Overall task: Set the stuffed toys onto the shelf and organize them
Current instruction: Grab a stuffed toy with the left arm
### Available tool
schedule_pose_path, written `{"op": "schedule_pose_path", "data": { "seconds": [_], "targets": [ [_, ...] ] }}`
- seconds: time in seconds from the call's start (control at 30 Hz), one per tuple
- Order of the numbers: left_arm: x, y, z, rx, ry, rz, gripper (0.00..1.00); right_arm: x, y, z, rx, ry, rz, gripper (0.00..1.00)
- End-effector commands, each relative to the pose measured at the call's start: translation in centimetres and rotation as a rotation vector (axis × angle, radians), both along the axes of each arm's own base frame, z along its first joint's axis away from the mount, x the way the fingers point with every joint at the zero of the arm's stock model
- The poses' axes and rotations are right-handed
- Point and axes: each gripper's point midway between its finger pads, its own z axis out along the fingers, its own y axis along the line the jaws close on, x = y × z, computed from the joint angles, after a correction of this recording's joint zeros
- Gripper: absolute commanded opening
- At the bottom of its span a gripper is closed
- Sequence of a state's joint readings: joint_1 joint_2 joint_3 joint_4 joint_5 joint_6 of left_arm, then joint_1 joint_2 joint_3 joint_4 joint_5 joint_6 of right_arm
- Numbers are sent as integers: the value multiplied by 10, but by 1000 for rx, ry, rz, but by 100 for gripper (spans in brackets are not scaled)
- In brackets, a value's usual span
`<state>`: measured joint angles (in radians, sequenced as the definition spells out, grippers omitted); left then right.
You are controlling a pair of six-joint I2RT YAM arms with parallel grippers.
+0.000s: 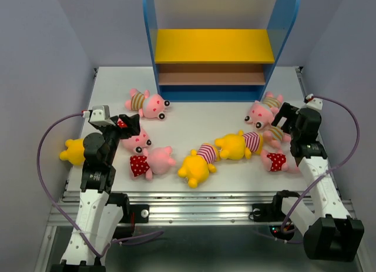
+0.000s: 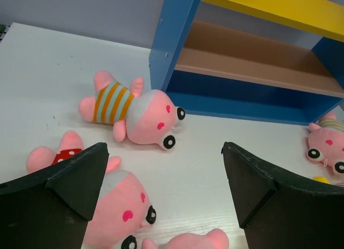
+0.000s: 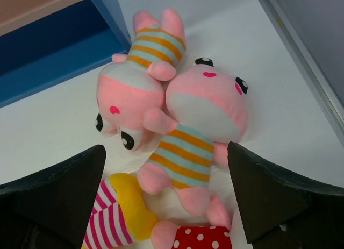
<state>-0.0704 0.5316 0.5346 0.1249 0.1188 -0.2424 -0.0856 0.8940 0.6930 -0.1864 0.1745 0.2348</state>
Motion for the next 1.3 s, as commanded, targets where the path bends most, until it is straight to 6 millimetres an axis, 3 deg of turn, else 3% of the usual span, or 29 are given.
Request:
{"op": "schedule_pose_path", "data": {
  "seconds": [0.0, 0.1, 0.2, 0.27, 0.3, 0.37, 0.4, 0.6, 0.8, 0.83, 0.87, 1.0, 1.1, 1.13, 1.27],
  "targets": [
    [-1, -3, 25, 1, -88, -17, 99, 11, -4, 34, -3, -93, -19, 100],
    [0, -3, 22, 0, -80, -21, 99, 11, 3, 31, -6, -91, 35, 100],
    [4, -4, 15, 2, -48, -22, 99, 8, 25, 17, -65, -76, 223, 100],
    [6, -3, 14, 3, -37, -19, 99, 3, 49, 5, -86, -45, 404, 100],
    [7, -3, 12, 5, -26, -16, 99, -5, 78, 1, -78, -49, 593, 100],
    [11, -1, 8, 8, -4, -7, 99, -20, 106, -10, -106, -51, 823, 100],
    [14, 0, 1, 5, 23, 2, 99, -24, 111, -13, -118, -54, 865, 100],
    [33, 7, -31, -28, 177, 59, 98, -29, 107, -17, -189, -34, 890, 100],
    [55, -1, -34, -75, 236, 35, 92, -47, 120, -31, -249, -29, 1045, 100],
    [63, -3, -45, -81, 280, 35, 92, -47, 121, -26, -256, -38, 1055, 100],
    [71, -4, -39, -105, 279, 36, 90, -49, 122, -26, -256, -33, 1063, 100],
    [102, -5, -59, -164, 385, 74, 82, -43, 114, -21, -276, -28, 1011, 100],
    [127, 1, -78, -199, 463, 151, 79, -42, 112, -17, -276, -34, 993, 100],
    [135, 2, -93, -205, 505, 170, 79, -42, 113, -18, -276, -33, 997, 100],
    [167, 17, -96, -216, 499, 268, 78, -44, 115, -17, -274, -40, 1012, 100]
  ]
}}
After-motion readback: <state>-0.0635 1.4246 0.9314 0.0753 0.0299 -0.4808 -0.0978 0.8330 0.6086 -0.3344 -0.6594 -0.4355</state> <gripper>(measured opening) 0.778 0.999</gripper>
